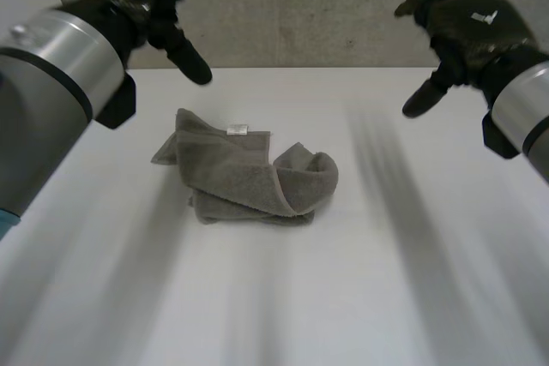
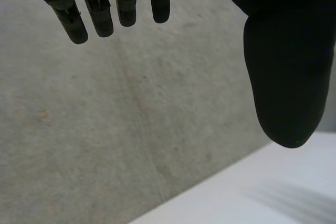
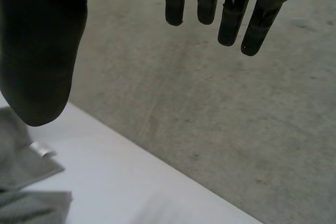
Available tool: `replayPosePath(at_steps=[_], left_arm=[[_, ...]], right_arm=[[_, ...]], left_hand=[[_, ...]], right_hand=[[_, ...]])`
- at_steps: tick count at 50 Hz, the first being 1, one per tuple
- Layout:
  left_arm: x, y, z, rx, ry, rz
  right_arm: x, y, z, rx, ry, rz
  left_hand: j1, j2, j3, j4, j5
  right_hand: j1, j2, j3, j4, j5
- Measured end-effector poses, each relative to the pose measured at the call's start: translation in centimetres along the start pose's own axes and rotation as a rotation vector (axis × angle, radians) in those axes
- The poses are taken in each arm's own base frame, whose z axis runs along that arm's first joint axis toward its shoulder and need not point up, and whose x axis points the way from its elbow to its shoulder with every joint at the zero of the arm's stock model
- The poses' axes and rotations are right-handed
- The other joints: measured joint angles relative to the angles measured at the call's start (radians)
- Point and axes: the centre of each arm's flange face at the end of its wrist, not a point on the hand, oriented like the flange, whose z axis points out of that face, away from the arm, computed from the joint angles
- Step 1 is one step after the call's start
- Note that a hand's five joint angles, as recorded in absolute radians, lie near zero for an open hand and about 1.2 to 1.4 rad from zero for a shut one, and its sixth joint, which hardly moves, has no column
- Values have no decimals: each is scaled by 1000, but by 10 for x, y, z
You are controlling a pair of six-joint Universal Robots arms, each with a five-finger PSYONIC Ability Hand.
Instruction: Fold the laundry
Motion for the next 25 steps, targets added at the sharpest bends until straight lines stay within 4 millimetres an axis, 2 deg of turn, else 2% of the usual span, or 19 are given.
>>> replayPosePath(at_steps=[3, 8, 15, 25], left_arm=[[-5, -5, -1, 15, -49, -29], [-14, -1, -1, 0, -123, -35], [-24, 3, 2, -22, -164, -22], [-25, 6, 2, -39, -163, -18]], right_arm=[[5, -12, 3, 0, 42, 37], [11, -22, 6, -8, 85, 48], [15, -23, 8, -18, 103, 39], [16, -21, 9, -19, 99, 32]], left_hand=[[0, 0, 1, 0, 0], [0, 0, 1, 0, 0], [0, 0, 0, 0, 0], [0, 0, 1, 0, 0]], right_hand=[[0, 0, 0, 0, 0], [0, 0, 0, 0, 0], [0, 0, 0, 0, 0], [0, 0, 0, 0, 0]])
